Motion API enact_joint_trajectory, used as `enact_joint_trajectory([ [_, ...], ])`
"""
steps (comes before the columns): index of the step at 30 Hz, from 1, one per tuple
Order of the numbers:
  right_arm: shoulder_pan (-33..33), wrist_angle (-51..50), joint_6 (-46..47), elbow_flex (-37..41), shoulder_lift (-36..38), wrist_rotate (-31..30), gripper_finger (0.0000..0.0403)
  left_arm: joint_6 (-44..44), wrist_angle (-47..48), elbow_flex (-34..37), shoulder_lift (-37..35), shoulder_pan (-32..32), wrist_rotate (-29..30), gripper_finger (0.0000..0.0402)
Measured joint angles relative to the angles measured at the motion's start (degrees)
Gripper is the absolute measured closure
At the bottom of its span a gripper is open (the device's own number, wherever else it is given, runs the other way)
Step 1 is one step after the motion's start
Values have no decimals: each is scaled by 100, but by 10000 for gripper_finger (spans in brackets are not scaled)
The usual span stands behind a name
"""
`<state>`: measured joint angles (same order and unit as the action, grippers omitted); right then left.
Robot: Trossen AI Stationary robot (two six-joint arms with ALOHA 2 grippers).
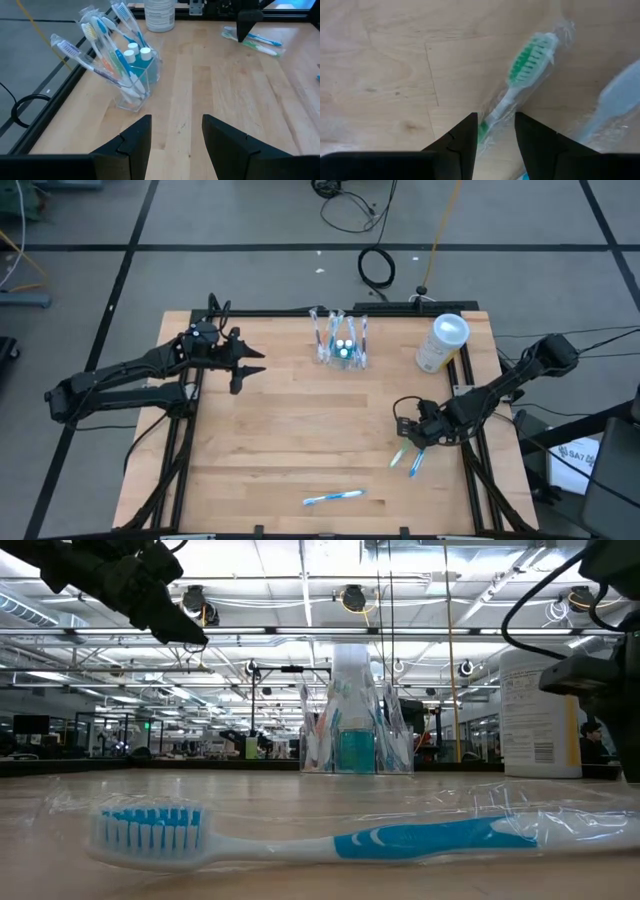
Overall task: Pick & Place toothbrushing station
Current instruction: Put the green toothbrush into the right section of the transparent organizer
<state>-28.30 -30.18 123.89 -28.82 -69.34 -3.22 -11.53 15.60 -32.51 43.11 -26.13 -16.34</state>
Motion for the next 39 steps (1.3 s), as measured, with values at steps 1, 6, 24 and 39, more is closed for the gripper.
enact_joint_trajectory([
  [1, 16, -38, -12, 2, -7, 10, 275, 0, -24, 0, 0, 2, -2, 220],
  [6, 55, -47, -318, 7, -8, 41, 294, -11, -95, 0, 0, 1, 0, 220],
  [24, 71, 551, -1257, 48, 398, -1435, 399, -91, -49, 0, 0, 0, 0, 220],
  [39, 1256, 4760, -7396, 33, 570, -4733, 403, -282, -283, 0, -2, 0, 0, 220],
])
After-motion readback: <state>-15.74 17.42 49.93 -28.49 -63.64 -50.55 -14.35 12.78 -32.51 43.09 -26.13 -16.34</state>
